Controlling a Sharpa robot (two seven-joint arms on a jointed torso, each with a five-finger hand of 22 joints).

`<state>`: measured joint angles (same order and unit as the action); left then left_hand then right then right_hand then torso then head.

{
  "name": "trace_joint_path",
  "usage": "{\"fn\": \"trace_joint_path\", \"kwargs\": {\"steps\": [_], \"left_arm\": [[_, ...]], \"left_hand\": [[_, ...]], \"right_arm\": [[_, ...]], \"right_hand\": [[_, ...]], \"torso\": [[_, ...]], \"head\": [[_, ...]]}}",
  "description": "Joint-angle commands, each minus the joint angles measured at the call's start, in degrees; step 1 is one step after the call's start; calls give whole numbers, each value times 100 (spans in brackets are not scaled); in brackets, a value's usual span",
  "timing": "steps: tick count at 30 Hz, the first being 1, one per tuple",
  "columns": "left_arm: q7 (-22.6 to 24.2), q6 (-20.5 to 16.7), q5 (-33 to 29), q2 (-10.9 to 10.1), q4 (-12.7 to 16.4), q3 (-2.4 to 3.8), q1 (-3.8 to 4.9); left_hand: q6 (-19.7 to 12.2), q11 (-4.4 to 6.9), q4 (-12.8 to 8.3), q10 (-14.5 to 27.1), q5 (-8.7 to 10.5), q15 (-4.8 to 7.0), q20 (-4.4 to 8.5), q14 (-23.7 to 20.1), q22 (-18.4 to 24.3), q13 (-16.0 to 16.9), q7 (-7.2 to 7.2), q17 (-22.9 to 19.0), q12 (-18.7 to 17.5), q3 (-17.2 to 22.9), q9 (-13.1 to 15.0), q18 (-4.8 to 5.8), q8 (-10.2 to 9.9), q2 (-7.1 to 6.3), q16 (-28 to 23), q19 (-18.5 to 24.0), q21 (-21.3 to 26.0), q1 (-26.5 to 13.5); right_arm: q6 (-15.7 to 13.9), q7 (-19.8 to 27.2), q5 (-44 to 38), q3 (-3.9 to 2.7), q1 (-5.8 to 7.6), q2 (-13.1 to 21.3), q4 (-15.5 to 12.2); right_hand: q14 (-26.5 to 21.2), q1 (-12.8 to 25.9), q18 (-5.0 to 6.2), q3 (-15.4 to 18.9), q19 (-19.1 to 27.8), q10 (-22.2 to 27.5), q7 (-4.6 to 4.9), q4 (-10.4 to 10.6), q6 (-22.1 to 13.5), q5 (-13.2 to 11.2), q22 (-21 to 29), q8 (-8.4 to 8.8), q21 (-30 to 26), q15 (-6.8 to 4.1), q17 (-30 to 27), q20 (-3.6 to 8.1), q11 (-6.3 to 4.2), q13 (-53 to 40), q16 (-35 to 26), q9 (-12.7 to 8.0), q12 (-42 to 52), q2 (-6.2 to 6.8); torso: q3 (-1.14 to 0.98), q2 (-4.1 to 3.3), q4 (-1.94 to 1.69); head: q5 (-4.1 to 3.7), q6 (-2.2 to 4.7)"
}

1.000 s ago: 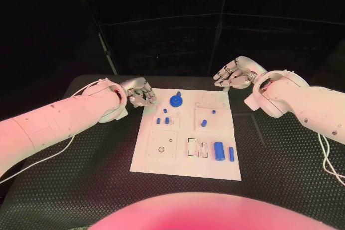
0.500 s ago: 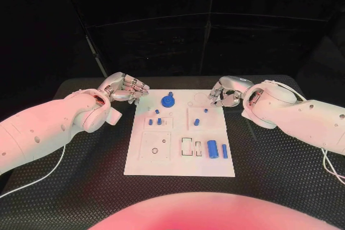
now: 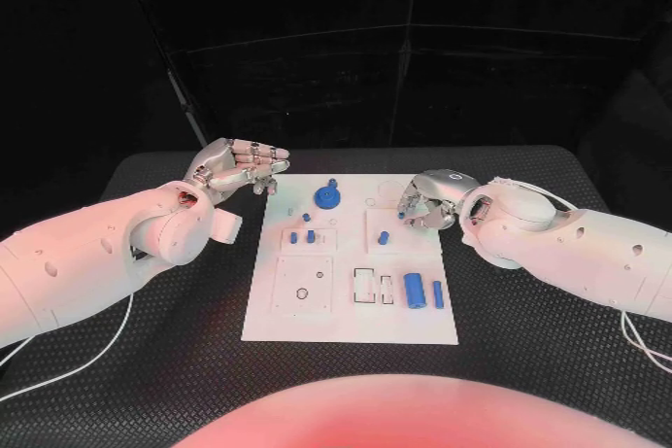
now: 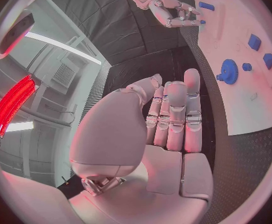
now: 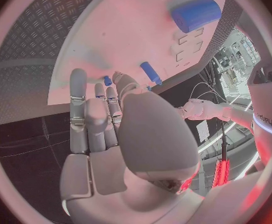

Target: Assemble the parts on the task board

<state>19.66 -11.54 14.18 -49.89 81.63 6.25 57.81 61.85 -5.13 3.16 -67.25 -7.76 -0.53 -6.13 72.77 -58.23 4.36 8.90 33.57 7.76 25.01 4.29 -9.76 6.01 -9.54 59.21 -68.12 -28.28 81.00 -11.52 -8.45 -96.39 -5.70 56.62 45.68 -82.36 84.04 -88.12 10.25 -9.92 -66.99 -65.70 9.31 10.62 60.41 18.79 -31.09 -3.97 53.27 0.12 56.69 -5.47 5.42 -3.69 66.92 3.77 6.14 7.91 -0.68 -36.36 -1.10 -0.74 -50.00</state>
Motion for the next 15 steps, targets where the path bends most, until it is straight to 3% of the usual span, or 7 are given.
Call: {"fn": "trace_joint_path", "kwargs": {"steps": [1, 8, 15], "left_arm": [[274, 19, -361, -8, 46, 7, 3], [288, 33, -394, -28, 100, 7, 0], [285, 43, -400, -29, 112, 7, -2]], "left_hand": [[9, -9, -5, 35, 7, 13, -4, -43, 10, -5, 15, -10, 19, -4, -10, -66, -34, 37, -34, 54, 27, -22], [8, -10, -7, 39, 7, 12, -5, -49, 13, -5, 15, -19, 20, -6, -10, -66, -35, 39, -42, 57, 33, -21], [8, -10, -11, 43, 5, 11, -6, -53, 17, -6, 15, -24, 20, -5, -11, -66, -37, 42, -49, 59, 39, -17]], "right_arm": [[39, -30, -170, 13, 12, -35, 42], [208, -15, -177, 27, 9, -102, 106], [126, -1, -178, 30, 9, -162, 149]], "right_hand": [[254, 5, -70, -74, -56, 31, 15, 3, -24, -36, -237, 20, 198, 26, 159, -20, 10, 2, 162, 6, -40, 73], [241, 1, -107, -209, -102, -35, 11, -28, 11, -41, -578, 6, 484, 17, 347, -38, 0, -4, 369, 13, -29, 69], [227, 11, -116, -316, -91, -59, 14, -39, 32, -49, -695, 6, 602, 12, 407, -48, -2, -1, 456, 13, -36, 50]], "torso": [[-4, -6, -1], [-2, -10, 2], [-8, 0, 11]], "head": [[15, 0], [10, 0], [25, 0]]}}
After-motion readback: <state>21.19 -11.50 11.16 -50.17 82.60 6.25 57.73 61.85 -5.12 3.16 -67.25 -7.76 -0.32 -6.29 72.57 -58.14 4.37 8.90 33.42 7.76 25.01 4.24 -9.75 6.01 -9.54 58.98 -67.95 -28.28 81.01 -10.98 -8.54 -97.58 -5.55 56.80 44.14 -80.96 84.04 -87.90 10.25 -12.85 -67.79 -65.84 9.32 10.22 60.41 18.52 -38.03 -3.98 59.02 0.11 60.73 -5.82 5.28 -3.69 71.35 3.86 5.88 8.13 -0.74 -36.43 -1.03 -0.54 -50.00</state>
